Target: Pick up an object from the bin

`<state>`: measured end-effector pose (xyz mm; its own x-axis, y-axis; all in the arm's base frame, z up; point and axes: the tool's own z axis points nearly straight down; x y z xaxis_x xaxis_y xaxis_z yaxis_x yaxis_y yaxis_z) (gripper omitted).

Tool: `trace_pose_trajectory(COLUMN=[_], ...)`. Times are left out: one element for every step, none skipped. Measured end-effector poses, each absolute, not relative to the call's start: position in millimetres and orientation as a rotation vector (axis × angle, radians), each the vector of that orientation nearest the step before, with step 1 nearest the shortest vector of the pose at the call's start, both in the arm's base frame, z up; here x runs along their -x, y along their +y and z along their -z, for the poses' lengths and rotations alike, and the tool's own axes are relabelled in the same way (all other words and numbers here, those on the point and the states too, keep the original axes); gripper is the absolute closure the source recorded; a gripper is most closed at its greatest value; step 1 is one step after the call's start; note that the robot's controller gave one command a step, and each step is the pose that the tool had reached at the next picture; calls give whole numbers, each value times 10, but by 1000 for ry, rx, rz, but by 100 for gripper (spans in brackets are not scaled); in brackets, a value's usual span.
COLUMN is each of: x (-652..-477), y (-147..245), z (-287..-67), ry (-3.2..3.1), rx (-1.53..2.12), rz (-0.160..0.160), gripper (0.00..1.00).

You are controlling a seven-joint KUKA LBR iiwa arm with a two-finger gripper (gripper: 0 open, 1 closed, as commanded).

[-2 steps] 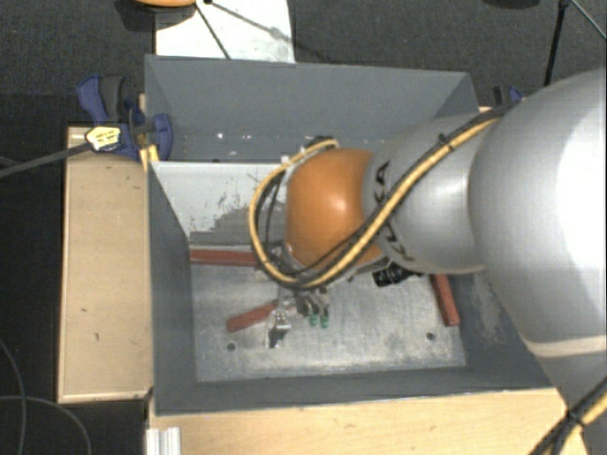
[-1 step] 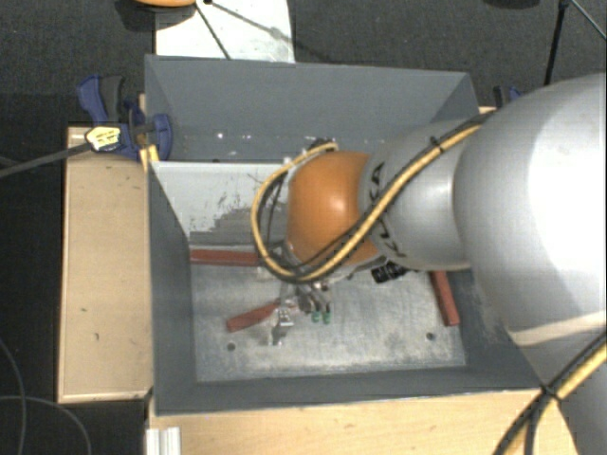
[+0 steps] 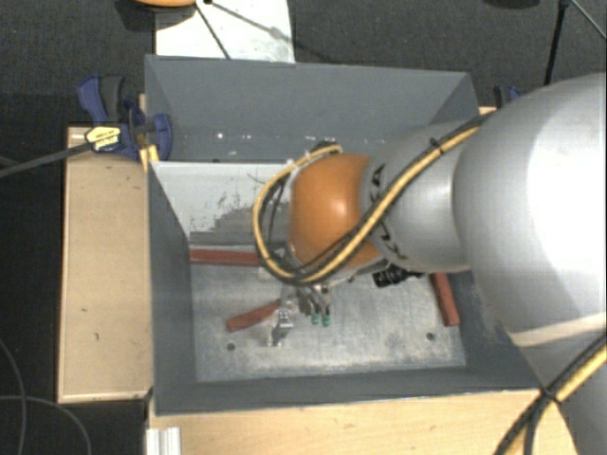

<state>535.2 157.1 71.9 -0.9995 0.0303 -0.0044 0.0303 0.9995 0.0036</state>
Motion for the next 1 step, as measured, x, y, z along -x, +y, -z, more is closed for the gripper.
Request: trace_pose_trajectory(x=[-5381], y=[1580], z=[-722], ry=[3138], rx=[-8], rz=[-2], gripper=[0])
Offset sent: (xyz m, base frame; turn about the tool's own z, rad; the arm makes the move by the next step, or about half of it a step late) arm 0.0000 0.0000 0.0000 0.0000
